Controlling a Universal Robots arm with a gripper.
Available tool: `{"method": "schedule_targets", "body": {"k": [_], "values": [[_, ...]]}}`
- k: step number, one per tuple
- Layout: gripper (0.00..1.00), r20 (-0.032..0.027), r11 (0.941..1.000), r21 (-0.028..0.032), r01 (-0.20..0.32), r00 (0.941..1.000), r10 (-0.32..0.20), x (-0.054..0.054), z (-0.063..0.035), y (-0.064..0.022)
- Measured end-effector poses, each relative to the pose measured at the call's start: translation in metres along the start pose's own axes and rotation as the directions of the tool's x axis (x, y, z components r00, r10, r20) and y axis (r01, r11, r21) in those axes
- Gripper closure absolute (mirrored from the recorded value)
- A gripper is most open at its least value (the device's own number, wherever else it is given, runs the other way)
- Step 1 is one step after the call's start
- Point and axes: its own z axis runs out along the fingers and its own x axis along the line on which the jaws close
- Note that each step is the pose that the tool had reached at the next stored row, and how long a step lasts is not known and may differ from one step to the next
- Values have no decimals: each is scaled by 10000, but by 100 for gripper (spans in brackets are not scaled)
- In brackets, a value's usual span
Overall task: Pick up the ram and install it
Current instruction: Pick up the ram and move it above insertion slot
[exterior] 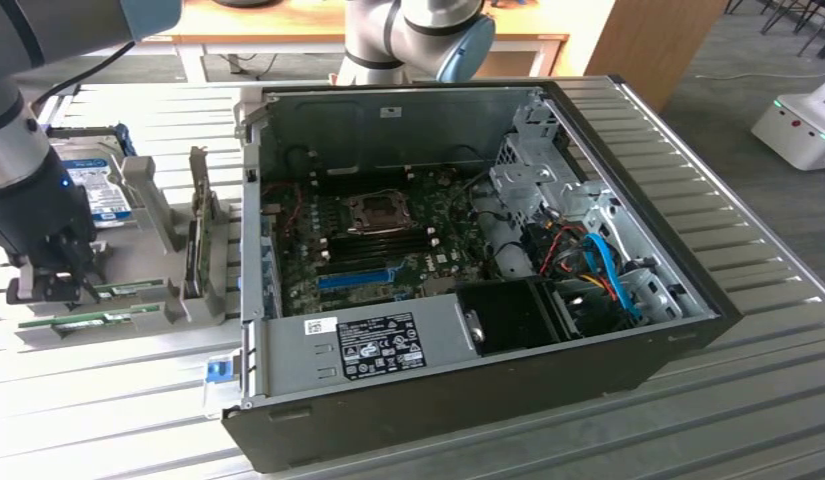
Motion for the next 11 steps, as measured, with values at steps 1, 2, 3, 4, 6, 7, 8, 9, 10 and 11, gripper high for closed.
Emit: {"method": "schedule_targets", "body": {"k": [1,2,3,4,6,7,8,9,10,11], "values": [[70,0,10000,1,1,10000,-1,0,8,-1],[70,-1,10000,-1,0,10000,0,0,15,-1],[70,0,10000,0,0,10000,0,1,24,-2],[70,-1,10000,-1,0,10000,0,1,33,-2],[70,0,10000,0,1,10000,-1,2,52,-3],[70,-1,10000,0,0,10000,0,2,60,-3],[70,-1,10000,-1,0,10000,0,2,68,-3],[70,-1,10000,-1,0,10000,0,2,75,-4],[70,0,10000,0,0,10000,0,3,83,-4],[70,-1,10000,0,0,10000,0,3,91,-5]]}}
